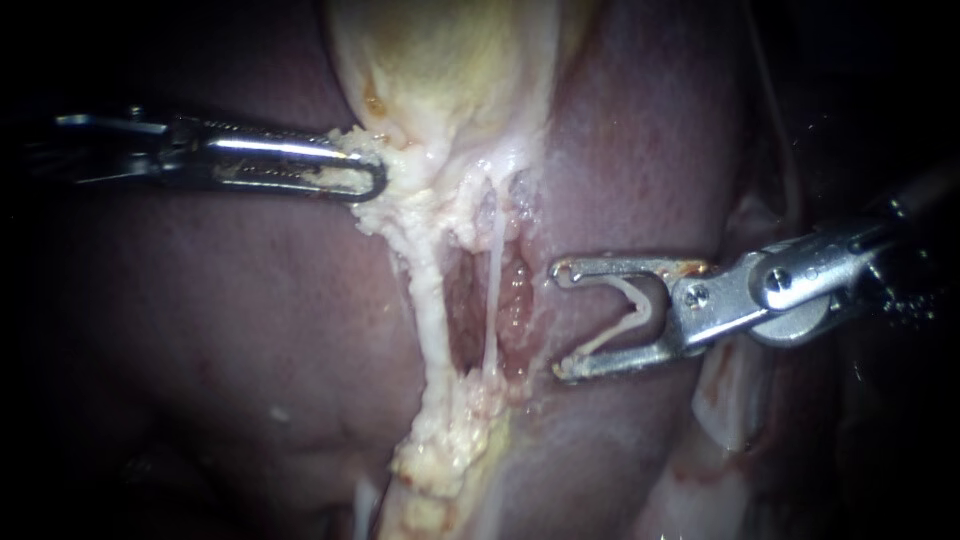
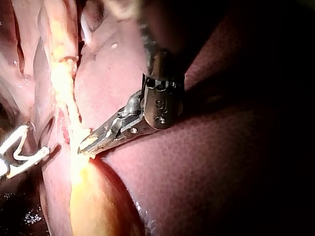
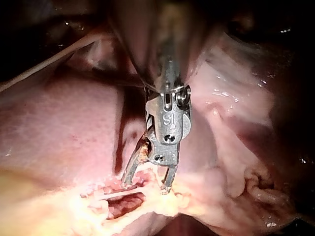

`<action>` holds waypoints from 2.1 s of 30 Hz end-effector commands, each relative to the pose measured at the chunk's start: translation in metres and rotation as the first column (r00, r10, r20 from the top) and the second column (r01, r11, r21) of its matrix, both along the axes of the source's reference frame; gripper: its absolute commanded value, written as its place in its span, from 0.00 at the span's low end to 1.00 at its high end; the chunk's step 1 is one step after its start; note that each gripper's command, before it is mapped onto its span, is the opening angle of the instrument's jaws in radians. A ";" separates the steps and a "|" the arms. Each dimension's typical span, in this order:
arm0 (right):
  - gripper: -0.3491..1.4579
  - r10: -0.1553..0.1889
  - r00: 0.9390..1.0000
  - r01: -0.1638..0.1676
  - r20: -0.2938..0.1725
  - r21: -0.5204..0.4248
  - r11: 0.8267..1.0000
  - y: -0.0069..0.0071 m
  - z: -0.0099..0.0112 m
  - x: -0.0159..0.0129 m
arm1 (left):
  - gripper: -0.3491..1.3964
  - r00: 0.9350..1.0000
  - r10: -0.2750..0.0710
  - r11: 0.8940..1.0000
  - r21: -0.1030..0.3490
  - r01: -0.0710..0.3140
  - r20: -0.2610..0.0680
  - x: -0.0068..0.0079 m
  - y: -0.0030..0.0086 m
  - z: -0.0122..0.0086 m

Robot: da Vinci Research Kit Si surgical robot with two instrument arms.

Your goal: Clipping first clip left tube

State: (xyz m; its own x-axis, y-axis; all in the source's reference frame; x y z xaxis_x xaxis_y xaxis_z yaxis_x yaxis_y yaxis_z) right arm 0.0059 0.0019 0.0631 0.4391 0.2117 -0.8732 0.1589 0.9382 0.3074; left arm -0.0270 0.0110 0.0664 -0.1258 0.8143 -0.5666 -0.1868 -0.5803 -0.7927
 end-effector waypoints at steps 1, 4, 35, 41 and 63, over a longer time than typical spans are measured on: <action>0.47 0.000 1.000 0.000 0.000 0.000 1.000 0.0000 0.0000 0.0000 | 0.00 1.000 0.003 1.000 0.002 -0.003 0.003 0.0003 0.0000 -0.0005; 0.47 0.000 1.000 0.000 0.000 0.000 1.000 -0.0001 -0.0001 0.0001 | 0.00 1.000 -0.003 1.000 0.006 0.003 0.026 0.0017 0.0002 -0.0022; 0.47 -0.043 0.999 0.047 -0.033 0.128 0.991 -0.0031 0.0039 0.0118 | 0.00 0.998 -0.053 0.999 0.000 0.053 0.046 0.0047 0.0012 -0.0068; 0.46 -0.060 0.997 0.066 -0.042 0.149 0.987 -0.0039 0.0054 0.0131 | 0.00 0.998 -0.053 0.999 0.000 0.053 0.046 0.0046 0.0012 -0.0068; 0.45 -0.002 0.979 0.071 -0.202 0.334 0.940 -0.0057 0.0059 0.0164 | 0.00 0.997 -0.055 0.999 0.000 0.055 0.045 0.0042 0.0013 -0.0067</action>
